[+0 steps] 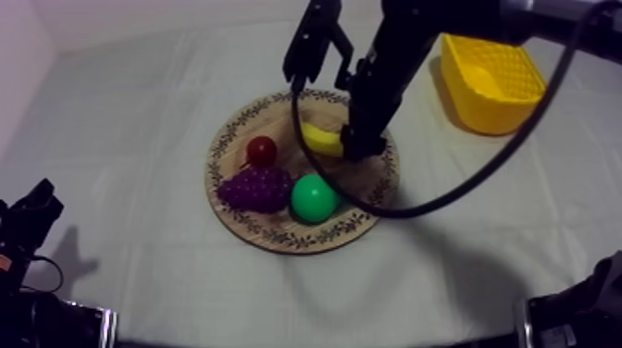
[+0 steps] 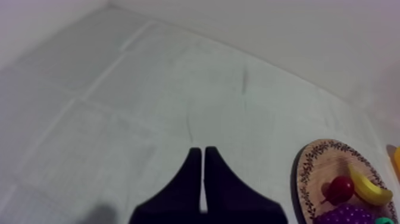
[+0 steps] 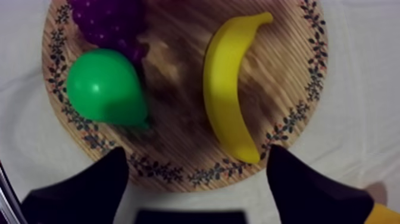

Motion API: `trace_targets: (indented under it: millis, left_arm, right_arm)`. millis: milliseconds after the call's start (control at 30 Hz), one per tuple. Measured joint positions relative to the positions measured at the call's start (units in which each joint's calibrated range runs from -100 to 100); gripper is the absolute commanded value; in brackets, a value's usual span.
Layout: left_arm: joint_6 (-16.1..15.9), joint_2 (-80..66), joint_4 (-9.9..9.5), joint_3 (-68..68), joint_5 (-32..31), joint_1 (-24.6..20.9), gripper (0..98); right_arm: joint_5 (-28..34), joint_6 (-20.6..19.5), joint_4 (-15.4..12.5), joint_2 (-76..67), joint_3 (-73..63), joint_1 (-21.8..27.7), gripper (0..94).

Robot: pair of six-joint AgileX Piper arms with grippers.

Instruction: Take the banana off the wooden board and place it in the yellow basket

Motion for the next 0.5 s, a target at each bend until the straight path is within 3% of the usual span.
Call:
trace_targets:
  millis: [500]
  left_arm:
    - [0.00,0.00,0.00,0.00,0.00,0.00,0.1]
  right_arm:
    - [-1.96,0.95,-0.09,16.30,-12.96,0.71,62.5]
